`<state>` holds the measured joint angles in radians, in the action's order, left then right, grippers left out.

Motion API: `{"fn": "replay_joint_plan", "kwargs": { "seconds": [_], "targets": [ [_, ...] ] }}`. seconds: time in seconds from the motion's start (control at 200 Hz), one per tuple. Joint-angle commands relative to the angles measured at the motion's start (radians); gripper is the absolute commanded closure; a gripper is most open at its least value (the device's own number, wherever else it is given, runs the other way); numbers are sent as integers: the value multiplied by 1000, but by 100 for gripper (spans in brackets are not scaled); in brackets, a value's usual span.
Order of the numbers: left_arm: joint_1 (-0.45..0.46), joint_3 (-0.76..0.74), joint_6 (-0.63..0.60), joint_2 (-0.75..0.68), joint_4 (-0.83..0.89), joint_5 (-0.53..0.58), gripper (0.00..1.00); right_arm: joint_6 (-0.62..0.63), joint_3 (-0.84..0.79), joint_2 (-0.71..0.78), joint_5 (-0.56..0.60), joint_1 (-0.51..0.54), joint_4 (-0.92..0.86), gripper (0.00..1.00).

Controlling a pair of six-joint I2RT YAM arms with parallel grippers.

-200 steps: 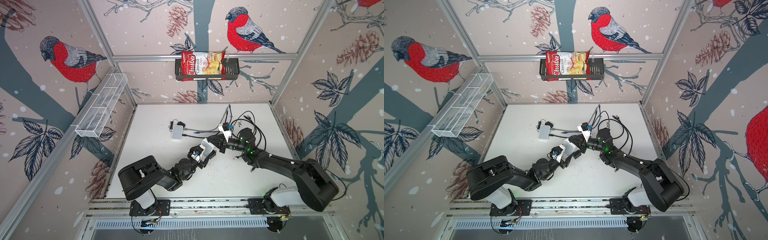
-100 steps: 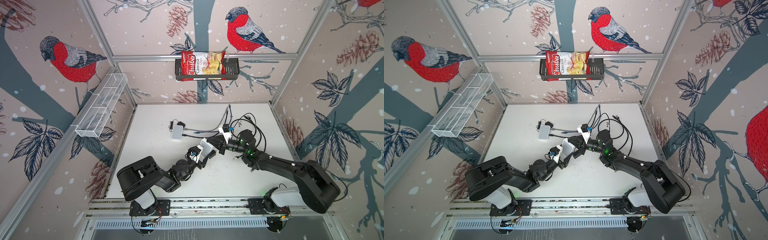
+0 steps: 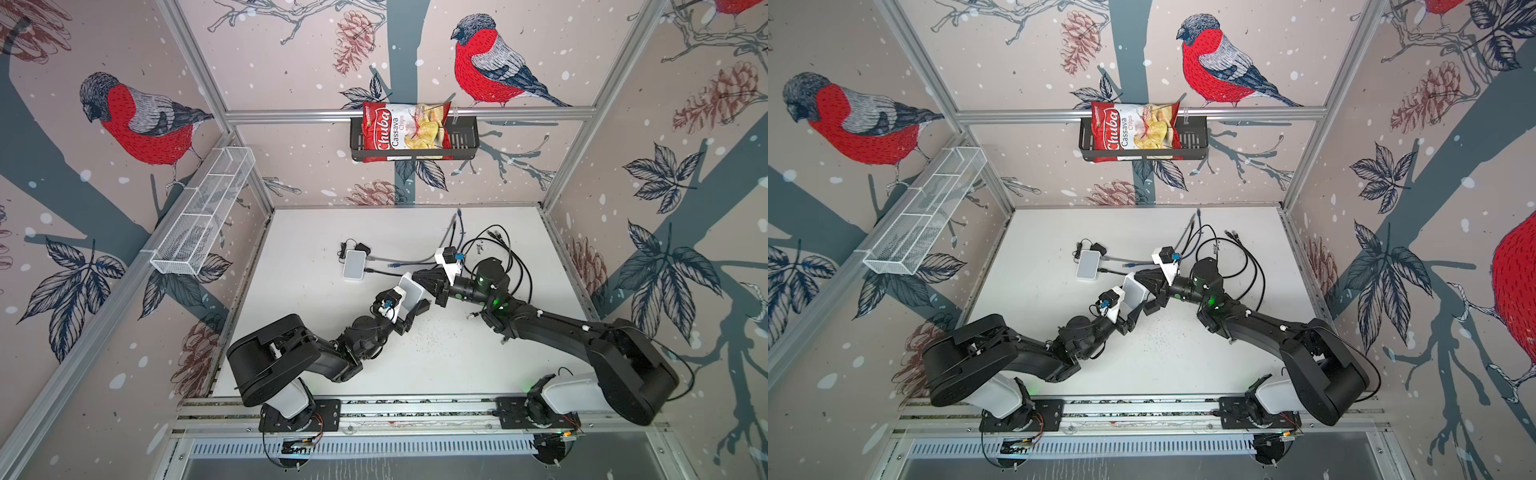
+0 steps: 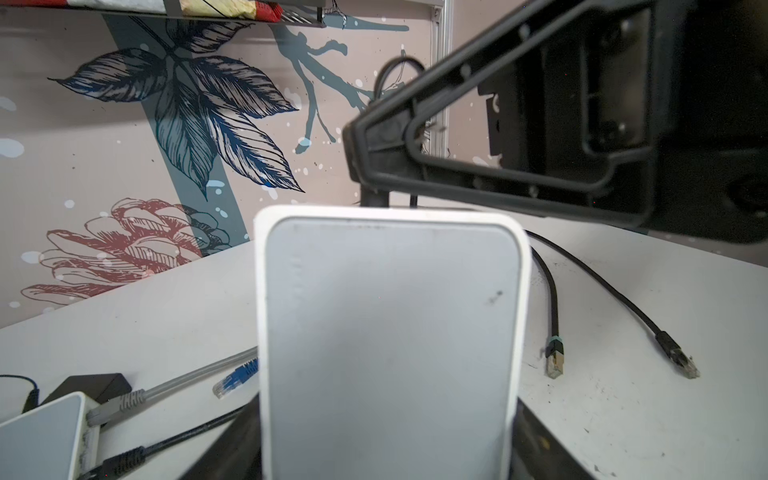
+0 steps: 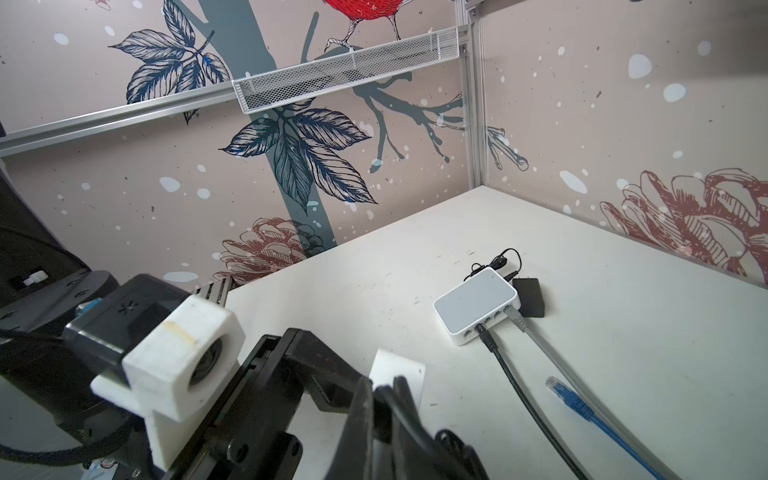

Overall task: Insert the plug into the switch port
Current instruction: 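Push the black barrel plug into the switch's port with the right gripper, then release the plug and withdraw the right gripper while the left lowers the switch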

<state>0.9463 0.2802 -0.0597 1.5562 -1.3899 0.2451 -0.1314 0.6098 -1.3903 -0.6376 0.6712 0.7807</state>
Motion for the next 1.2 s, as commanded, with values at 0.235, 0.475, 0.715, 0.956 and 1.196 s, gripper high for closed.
{"fn": "replay_joint_plan", "kwargs": {
  "seconds": [0.235, 0.475, 0.715, 0.956, 1.196],
  "targets": [
    [-18, 36, -12, -68, -110, 28, 46, -10, 28, -49, 26, -1, -176, 94],
    [-21, 34, 143, -139, 339, 119, 43, -26, 147, -90, 17, -17, -232, 86],
    [-35, 128, 363, -141, 822, 41, 42, -29, 224, -119, -15, -22, -292, 69],
    [-83, 201, 454, -159, 1119, -11, 42, 20, 260, -104, 24, -39, -397, 1],
    [-128, 262, 529, -222, 1384, -29, 41, 90, 278, -47, 213, -55, -474, 1]
  ]
}}
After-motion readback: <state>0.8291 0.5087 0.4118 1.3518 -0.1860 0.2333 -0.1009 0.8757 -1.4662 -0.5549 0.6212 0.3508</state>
